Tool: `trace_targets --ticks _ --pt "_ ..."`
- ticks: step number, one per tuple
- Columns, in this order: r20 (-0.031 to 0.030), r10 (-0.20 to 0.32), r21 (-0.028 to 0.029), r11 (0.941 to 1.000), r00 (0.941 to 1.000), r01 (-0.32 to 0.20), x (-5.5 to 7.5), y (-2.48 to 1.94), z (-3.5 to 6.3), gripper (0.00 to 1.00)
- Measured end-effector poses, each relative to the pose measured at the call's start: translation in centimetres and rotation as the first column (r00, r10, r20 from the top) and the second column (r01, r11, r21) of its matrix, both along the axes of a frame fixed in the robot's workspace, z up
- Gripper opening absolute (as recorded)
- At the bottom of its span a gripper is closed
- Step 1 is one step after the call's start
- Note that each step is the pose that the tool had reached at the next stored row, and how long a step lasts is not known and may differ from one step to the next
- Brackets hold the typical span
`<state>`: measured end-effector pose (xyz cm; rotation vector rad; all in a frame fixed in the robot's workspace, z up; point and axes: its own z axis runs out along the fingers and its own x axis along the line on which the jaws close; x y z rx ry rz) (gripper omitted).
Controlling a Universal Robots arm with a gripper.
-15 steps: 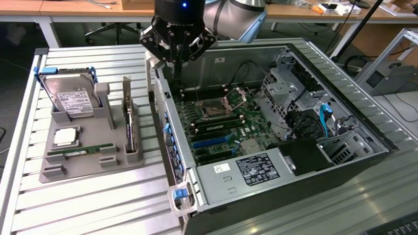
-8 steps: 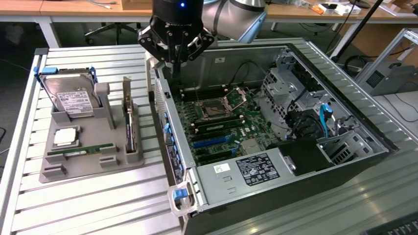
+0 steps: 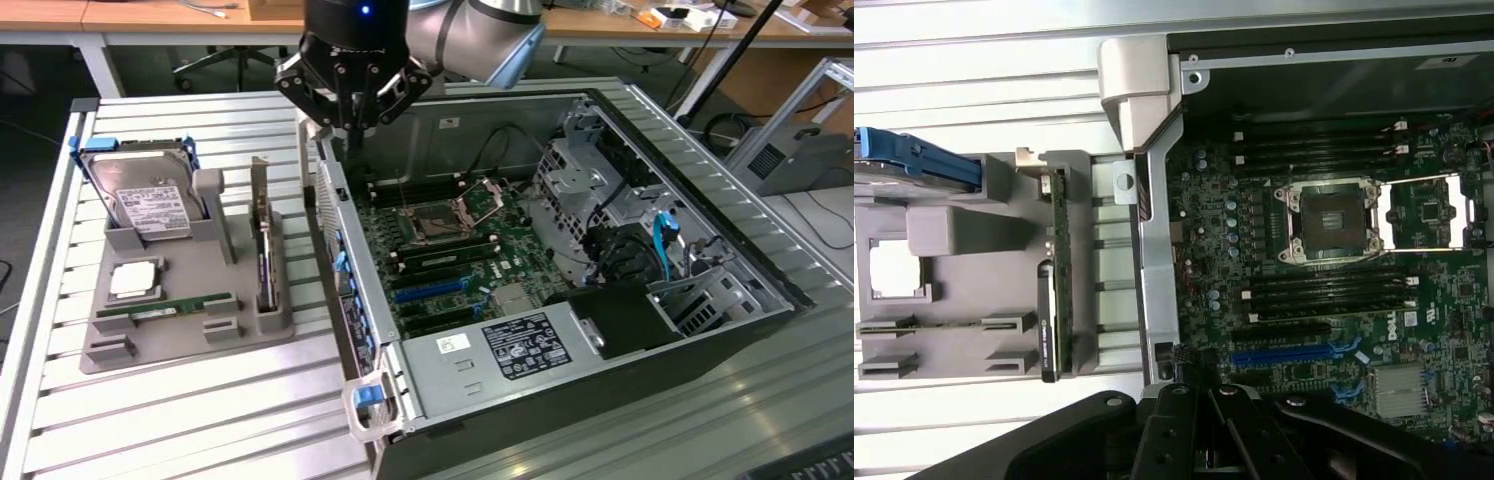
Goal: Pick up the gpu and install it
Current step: 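Reach for the gpu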
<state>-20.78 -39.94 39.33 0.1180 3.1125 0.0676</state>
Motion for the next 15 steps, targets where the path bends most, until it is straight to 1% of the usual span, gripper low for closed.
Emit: trace_targets --ticks 15 --pt "0.0001 0.0 0.0001 1.0 1.0 0.0 -0.73 -0.01 0.0 0.11"
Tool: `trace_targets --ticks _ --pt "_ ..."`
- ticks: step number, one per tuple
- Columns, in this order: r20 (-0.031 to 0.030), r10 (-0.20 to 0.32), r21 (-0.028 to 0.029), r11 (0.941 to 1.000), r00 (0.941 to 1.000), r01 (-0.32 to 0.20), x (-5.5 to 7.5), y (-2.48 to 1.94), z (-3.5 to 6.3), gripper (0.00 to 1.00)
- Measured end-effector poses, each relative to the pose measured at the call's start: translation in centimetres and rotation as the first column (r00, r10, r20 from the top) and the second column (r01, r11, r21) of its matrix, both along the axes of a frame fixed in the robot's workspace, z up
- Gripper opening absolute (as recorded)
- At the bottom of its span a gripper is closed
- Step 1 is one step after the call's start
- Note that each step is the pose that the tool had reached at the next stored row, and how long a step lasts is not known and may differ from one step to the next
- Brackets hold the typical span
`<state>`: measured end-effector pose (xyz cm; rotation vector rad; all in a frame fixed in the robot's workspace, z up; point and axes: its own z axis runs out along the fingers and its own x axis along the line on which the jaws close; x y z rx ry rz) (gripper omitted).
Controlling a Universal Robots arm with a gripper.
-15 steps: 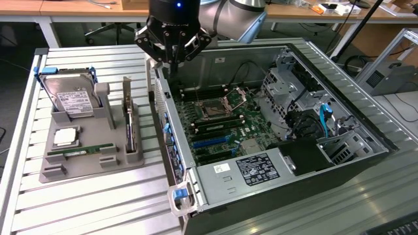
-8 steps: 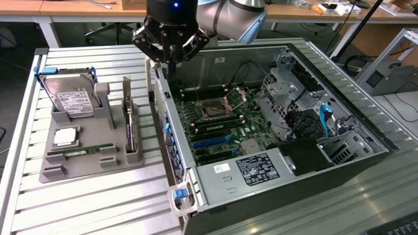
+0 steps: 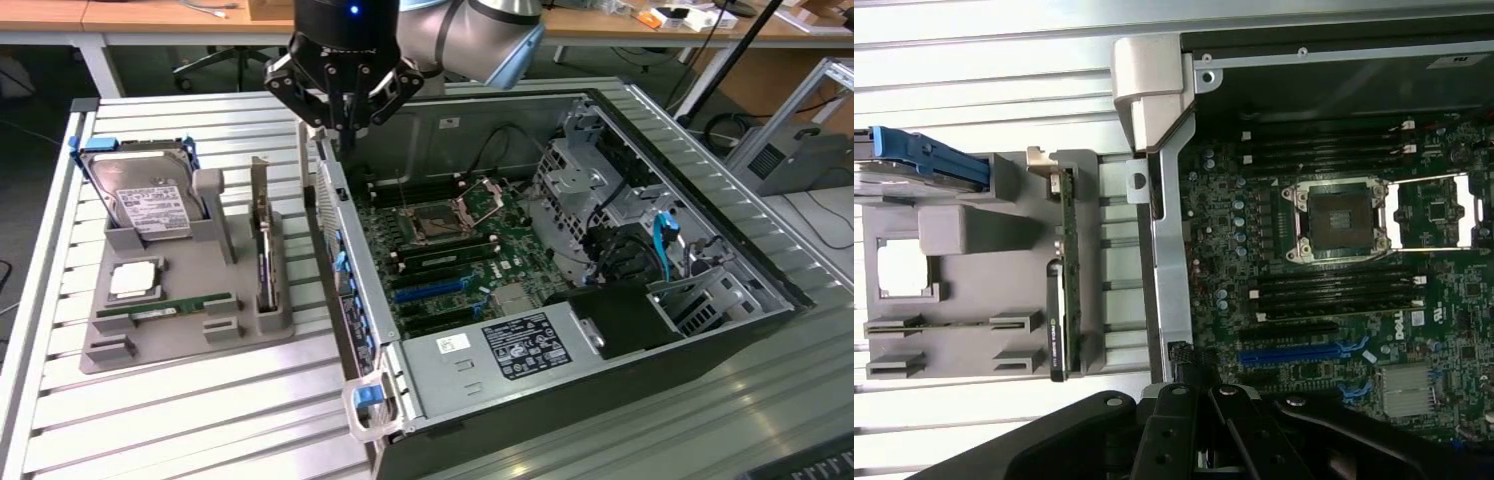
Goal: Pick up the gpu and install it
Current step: 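Reach for the gpu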
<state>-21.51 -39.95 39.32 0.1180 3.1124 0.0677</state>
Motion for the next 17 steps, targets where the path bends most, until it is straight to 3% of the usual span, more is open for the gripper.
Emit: trace_targets --ticks 17 --pt "-0.0001 0.0 0.0 1.0 1.0 0.0 -0.99 0.0 0.0 0.11"
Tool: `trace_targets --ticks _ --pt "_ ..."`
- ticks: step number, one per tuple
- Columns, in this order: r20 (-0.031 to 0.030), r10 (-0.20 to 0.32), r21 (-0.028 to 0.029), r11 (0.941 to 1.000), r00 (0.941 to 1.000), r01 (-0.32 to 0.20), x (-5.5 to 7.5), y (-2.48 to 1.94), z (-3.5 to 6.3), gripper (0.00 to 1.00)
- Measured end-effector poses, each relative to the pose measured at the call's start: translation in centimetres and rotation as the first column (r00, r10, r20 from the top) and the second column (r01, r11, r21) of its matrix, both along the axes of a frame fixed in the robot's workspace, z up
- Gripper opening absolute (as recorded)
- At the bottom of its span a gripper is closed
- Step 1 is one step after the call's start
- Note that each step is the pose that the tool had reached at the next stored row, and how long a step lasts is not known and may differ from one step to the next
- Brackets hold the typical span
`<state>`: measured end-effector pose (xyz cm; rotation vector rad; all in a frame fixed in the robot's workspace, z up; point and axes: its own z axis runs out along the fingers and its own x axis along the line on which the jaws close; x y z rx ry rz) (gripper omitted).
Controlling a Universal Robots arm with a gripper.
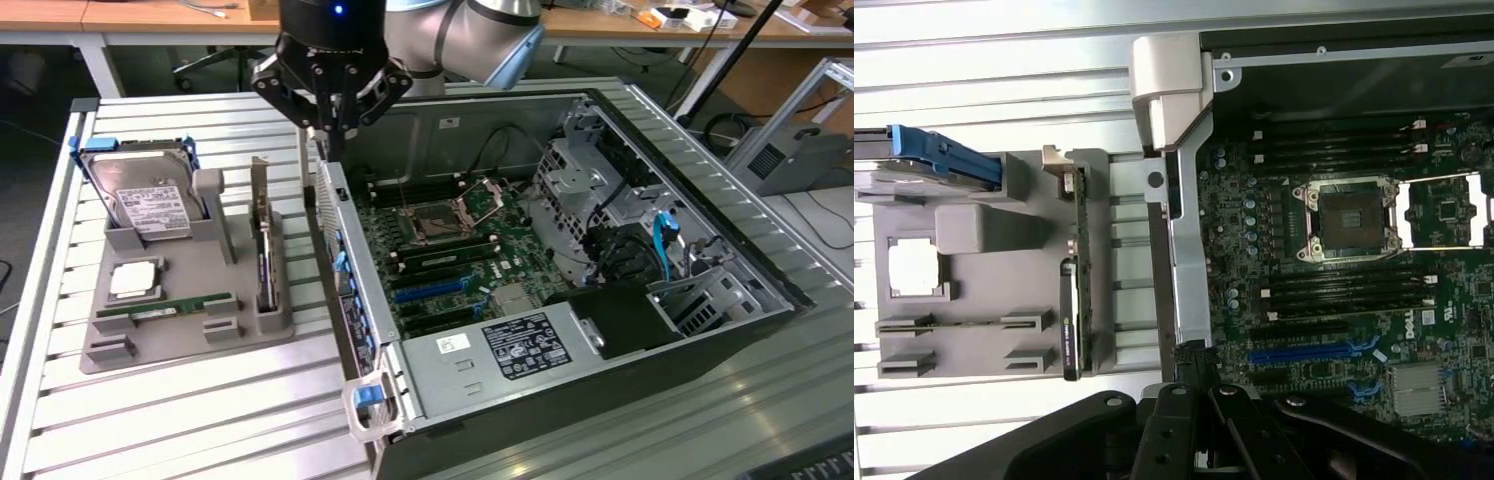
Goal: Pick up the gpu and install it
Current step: 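Reach for the gpu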
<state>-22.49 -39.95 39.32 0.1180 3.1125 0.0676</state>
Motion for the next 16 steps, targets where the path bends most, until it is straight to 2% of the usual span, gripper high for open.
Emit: trace_targets --ticks 16 --pt "0.0 0.0 0.0 1.0 1.0 0.0 -0.75 -0.01 0.0 0.11"
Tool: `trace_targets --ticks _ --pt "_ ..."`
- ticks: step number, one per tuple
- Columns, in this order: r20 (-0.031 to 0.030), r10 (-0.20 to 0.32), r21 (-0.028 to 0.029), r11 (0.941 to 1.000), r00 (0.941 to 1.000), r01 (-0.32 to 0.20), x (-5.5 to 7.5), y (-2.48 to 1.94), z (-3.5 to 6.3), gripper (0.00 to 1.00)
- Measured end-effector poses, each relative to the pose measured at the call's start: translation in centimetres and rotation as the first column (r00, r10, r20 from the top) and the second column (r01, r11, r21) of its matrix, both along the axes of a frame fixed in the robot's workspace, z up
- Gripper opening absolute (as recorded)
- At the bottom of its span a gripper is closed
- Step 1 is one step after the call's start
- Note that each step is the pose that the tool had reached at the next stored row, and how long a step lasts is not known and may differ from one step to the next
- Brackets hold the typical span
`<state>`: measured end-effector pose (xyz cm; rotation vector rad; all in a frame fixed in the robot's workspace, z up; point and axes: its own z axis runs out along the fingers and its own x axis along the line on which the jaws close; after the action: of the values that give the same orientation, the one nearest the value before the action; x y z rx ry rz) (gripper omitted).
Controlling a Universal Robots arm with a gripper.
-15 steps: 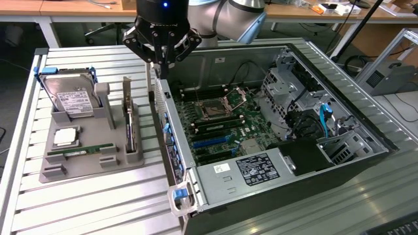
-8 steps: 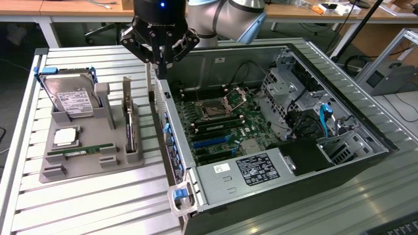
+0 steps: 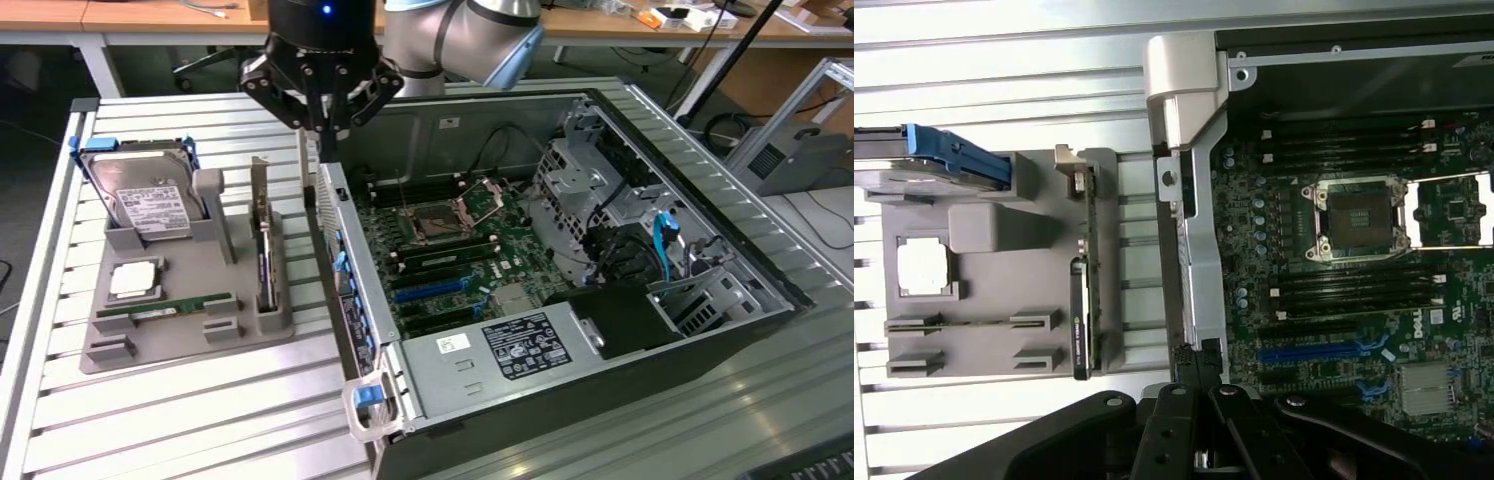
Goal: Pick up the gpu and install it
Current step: 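Reach for the gpu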
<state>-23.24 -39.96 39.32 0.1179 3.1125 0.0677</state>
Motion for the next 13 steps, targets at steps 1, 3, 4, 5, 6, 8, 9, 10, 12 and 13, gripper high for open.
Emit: trace_targets --ticks 1,3,4,5,6,8,9,10,12,13 --pt "0.0 0.0 0.0 1.0 1.0 0.0 -0.05 0.0 0.0 0.11" --pt "0.0 0.0 0.0 1.0 1.0 0.0 -0.18 0.0 0.0 0.11" --pt "0.0 0.0 0.0 1.0 1.0 0.0 -0.22 0.0 0.0 0.11" --pt "0.0001 0.0 0.0 1.0 1.0 0.0 -0.28 0.0 0.0 0.11" --pt "0.0 0.0 0.0 1.0 1.0 0.0 -0.33 0.0 0.0 0.11" --pt "0.0 0.0 0.0 1.0 1.0 0.0 -0.42 0.0 0.0 0.11" --pt "0.0001 0.0 0.0 1.0 1.0 0.0 -0.47 -0.01 0.0 0.11" --pt "0.0 0.0 0.0 1.0 1.0 0.0 -0.51 -0.01 0.0 0.11" --pt "0.0 0.0 0.0 1.0 1.0 0.0 -0.61 -0.01 0.0 0.11" --pt "0.0001 0.0 0.0 1.0 1.0 0.0 -0.66 -0.01 0.0 0.11"
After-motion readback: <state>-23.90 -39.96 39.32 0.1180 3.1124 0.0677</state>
